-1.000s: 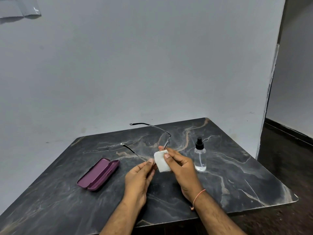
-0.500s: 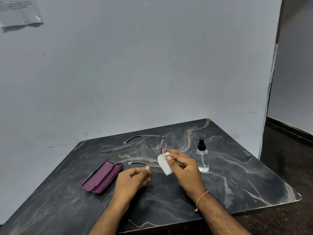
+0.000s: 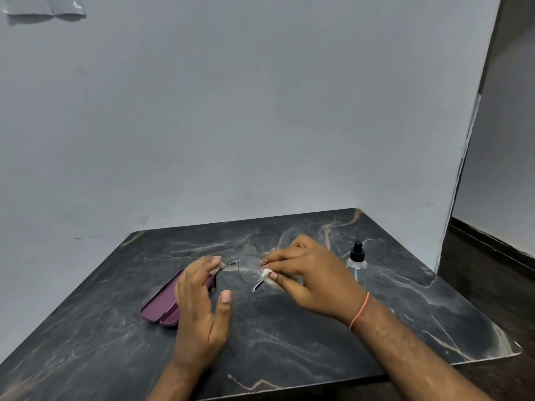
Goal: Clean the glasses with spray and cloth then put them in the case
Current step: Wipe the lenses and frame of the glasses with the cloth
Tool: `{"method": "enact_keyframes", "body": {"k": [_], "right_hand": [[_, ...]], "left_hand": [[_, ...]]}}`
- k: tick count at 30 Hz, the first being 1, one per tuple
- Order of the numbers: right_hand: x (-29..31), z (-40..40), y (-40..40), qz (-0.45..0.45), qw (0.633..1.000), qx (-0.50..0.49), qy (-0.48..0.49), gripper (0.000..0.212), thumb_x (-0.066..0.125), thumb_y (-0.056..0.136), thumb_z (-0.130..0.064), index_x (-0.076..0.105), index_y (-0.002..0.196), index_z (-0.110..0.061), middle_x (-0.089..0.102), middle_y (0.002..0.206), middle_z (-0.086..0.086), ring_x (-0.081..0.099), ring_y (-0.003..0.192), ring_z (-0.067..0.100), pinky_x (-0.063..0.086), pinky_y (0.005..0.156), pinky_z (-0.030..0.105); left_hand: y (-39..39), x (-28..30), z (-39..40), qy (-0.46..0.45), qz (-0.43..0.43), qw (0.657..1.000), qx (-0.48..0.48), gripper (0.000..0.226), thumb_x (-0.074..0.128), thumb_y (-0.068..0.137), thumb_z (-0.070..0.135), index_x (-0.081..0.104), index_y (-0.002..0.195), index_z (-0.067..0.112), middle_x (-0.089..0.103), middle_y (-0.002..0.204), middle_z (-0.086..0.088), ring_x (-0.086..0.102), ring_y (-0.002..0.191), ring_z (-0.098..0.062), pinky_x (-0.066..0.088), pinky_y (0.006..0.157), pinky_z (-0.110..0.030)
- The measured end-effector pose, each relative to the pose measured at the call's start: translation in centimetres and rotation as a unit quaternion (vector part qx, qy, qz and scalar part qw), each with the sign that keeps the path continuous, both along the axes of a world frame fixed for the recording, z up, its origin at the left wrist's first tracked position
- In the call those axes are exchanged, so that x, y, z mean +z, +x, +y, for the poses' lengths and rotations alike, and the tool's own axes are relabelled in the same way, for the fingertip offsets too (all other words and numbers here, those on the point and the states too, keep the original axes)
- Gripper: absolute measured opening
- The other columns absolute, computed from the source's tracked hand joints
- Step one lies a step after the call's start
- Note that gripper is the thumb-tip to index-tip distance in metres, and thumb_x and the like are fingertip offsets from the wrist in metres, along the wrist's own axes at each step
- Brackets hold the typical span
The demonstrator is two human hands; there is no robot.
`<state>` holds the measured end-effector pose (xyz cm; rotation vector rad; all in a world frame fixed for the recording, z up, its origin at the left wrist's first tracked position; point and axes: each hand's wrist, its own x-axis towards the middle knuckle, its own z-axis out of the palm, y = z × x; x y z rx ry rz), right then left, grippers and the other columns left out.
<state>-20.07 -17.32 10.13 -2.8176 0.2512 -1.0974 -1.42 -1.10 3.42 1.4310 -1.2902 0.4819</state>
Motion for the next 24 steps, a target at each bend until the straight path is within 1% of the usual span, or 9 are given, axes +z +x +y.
{"method": "enact_keyframes", "body": {"k": [3, 6, 10, 12, 14, 17, 20, 22, 24], "right_hand": [[0.8, 0.6, 0.8, 0.063, 0.996, -0.008, -0.069, 0.031, 0.056, 0.104, -0.048, 0.08, 0.119, -0.035, 0.075, 0.122, -0.027, 0.053, 0.095, 0.013, 0.056, 0.071, 0.037], [0.9, 0.9, 1.3, 0.098, 0.99, -0.005, -0.098, 0.029, 0.057, 0.104, -0.046, 0.079, 0.121, -0.038, 0.074, 0.123, -0.028, 0.054, 0.098, 0.013, 0.056, 0.071, 0.039], [0.6, 1.1, 1.7, 0.125, 0.987, -0.006, -0.104, 0.028, 0.056, 0.104, -0.046, 0.077, 0.122, -0.041, 0.071, 0.127, -0.031, 0.052, 0.098, 0.011, 0.055, 0.072, 0.037], [0.3, 1.1, 1.7, 0.129, 0.986, -0.01, -0.106, 0.029, 0.056, 0.105, -0.047, 0.077, 0.122, -0.041, 0.071, 0.127, -0.031, 0.052, 0.098, 0.011, 0.055, 0.071, 0.036], [-0.2, 1.1, 1.5, 0.122, 0.987, -0.017, -0.105, 0.029, 0.056, 0.105, -0.047, 0.078, 0.122, -0.039, 0.072, 0.127, -0.029, 0.051, 0.098, 0.01, 0.055, 0.072, 0.036], [-1.7, 1.2, 0.9, 0.068, 0.995, -0.031, -0.059, 0.027, 0.059, 0.104, -0.043, 0.079, 0.12, -0.036, 0.071, 0.13, -0.028, 0.053, 0.103, 0.008, 0.056, 0.08, 0.035], [-4.4, 2.2, -0.2, -0.08, 0.992, -0.066, 0.071, 0.02, 0.067, 0.1, -0.034, 0.082, 0.113, -0.034, 0.069, 0.127, -0.025, 0.059, 0.111, 0.007, 0.052, 0.093, 0.029], [-5.9, 3.3, -0.4, -0.184, 0.965, -0.096, 0.162, 0.016, 0.073, 0.098, -0.025, 0.084, 0.109, -0.029, 0.07, 0.112, -0.02, 0.064, 0.106, 0.008, 0.052, 0.09, 0.025], [-6.6, 4.3, 0.2, -0.239, 0.94, -0.116, 0.215, 0.018, 0.075, 0.099, -0.018, 0.083, 0.111, -0.027, 0.067, 0.098, -0.015, 0.067, 0.093, 0.011, 0.052, 0.078, 0.027]], "left_hand": [[1.1, 0.0, 0.4, 0.074, 0.014, 0.995, -0.062, 0.034, 0.041, 0.109, 0.04, 0.06, 0.135, 0.028, 0.063, 0.133, 0.018, 0.061, 0.129, -0.012, 0.049, 0.108, -0.039], [1.3, -0.8, 0.8, 0.104, 0.045, 0.989, -0.092, 0.026, 0.041, 0.111, 0.041, 0.065, 0.117, 0.032, 0.07, 0.11, 0.016, 0.071, 0.105, -0.014, 0.056, 0.089, -0.039], [1.7, -1.7, 0.6, 0.098, 0.071, 0.989, -0.081, 0.035, 0.042, 0.112, 0.05, 0.064, 0.094, 0.028, 0.069, 0.09, 0.009, 0.071, 0.089, -0.018, 0.055, 0.076, -0.043], [1.8, -1.8, 0.4, 0.1, 0.059, 0.99, -0.075, 0.037, 0.044, 0.112, 0.045, 0.061, 0.087, 0.023, 0.063, 0.083, 0.008, 0.065, 0.082, -0.019, 0.053, 0.07, -0.046], [1.5, -1.8, 0.1, 0.101, 0.036, 0.992, -0.071, 0.036, 0.045, 0.112, 0.041, 0.056, 0.084, 0.02, 0.055, 0.081, 0.011, 0.058, 0.077, -0.017, 0.049, 0.068, -0.041], [1.2, -1.5, -0.1, 0.1, 0.015, 0.993, -0.06, 0.033, 0.045, 0.112, 0.036, 0.051, 0.083, 0.021, 0.049, 0.081, 0.015, 0.053, 0.078, -0.013, 0.042, 0.07, -0.029], [1.2, -1.5, -0.3, 0.096, 0.003, 0.994, -0.046, 0.032, 0.043, 0.113, 0.036, 0.049, 0.084, 0.024, 0.047, 0.083, 0.018, 0.052, 0.079, -0.011, 0.04, 0.071, -0.027], [1.2, -1.6, -0.4, 0.099, 0.017, 0.994, -0.043, 0.034, 0.042, 0.113, 0.036, 0.048, 0.083, 0.023, 0.047, 0.082, 0.015, 0.052, 0.079, -0.014, 0.04, 0.07, -0.029], [1.2, -1.6, -0.5, 0.099, 0.037, 0.993, -0.048, 0.035, 0.041, 0.113, 0.036, 0.048, 0.082, 0.022, 0.047, 0.08, 0.012, 0.05, 0.077, -0.016, 0.04, 0.069, -0.031]]}}
